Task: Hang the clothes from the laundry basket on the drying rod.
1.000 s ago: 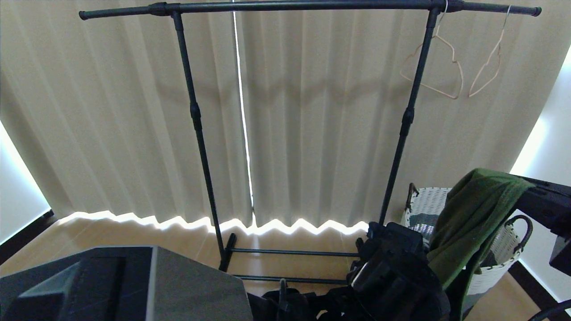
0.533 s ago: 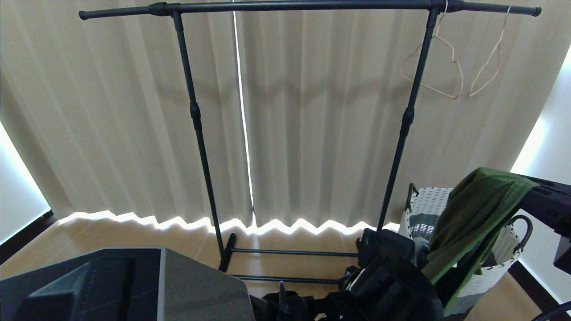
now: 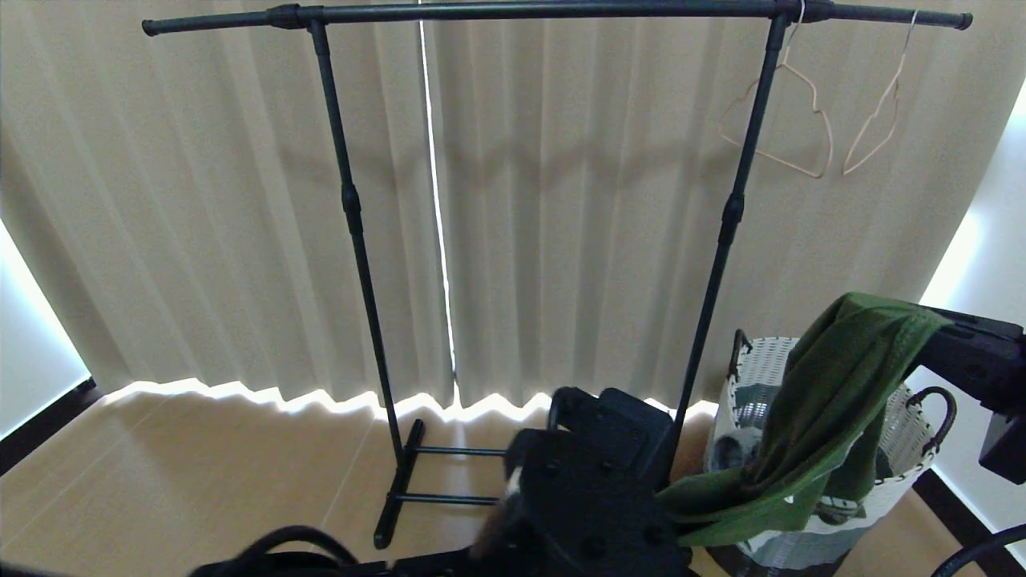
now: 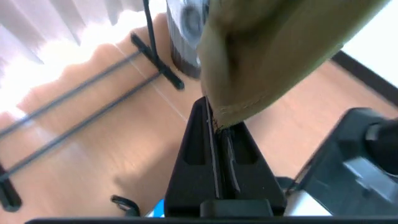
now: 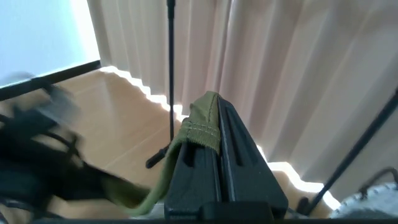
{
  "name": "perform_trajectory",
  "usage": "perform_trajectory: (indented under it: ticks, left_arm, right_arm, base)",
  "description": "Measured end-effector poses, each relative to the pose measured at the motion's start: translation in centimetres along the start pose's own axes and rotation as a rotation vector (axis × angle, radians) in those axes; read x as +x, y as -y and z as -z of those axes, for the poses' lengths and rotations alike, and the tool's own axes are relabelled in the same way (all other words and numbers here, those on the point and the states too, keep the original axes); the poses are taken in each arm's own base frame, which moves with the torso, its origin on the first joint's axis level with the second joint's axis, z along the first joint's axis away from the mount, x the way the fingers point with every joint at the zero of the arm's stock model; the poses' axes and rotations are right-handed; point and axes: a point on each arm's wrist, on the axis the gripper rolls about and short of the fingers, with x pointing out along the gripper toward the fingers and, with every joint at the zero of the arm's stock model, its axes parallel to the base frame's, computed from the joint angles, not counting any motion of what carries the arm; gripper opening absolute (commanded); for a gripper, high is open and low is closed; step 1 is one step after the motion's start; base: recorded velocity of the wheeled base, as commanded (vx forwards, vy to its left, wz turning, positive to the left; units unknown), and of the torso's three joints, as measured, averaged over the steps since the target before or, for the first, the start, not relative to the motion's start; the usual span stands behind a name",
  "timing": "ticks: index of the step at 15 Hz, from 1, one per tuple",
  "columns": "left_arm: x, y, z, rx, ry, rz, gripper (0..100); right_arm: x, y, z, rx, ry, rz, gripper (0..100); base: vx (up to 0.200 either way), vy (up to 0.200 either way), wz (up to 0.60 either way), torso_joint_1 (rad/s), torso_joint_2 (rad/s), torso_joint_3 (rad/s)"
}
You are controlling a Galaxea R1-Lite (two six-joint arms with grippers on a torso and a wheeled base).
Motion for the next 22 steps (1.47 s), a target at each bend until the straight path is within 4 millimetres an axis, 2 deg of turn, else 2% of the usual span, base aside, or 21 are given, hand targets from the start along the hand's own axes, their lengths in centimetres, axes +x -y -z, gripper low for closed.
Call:
perform_trajectory:
  ticks: [4,6,9,12,14,18,22]
  left_arm:
    - [-7.4,-3.1,-2.4,0.042,0.039,-0.016,0]
    - [-10.9,-4.9,-4.7,0.033,0.098,-0.045,0]
    - [-13.7,-8.0,-7.3,-0.001,0.202,-0.091,0]
    - [-15.5,-12.0,-8.7,0.016,0.252,-0.161,0]
    - [-16.1,-13.5,-9.4,0.067,0.273,-0.188,0]
    - [-15.8,-14.3,-11.3,0.126,0.342,-0.223,0]
    - [-14.9,-13.9,-13.4,0.143,0.411,-0.207,0]
  right_arm:
    - [1.6,-1.1,-1.7,0.011,0.030,-0.084,0]
    - [2.5,-1.4,-2.6,0.019,0.046,-0.104,0]
    - [4.1,-1.5,-4.0,0.076,0.067,-0.109,0]
    - [5.4,-1.2,-4.7,0.086,0.076,-0.091,0]
    - [6.0,-0.5,-4.8,0.080,0.088,-0.056,0]
    - [7.3,1.0,-4.8,0.073,0.122,0.006,0]
    - [7.6,1.3,-4.6,0.075,0.116,0.015,0]
  base:
    - [0.000,0.000,0.00,0.000,0.00,0.000]
    - [0.000,0.000,0.00,0.000,0.00,0.000]
    - [0.000,0.000,0.00,0.000,0.00,0.000]
    - [0.000,0.000,0.00,0.000,0.00,0.000]
    - [0.000,0.000,0.00,0.000,0.00,0.000]
    - [0.000,0.000,0.00,0.000,0.00,0.000]
    - [0.000,0.000,0.00,0.000,0.00,0.000]
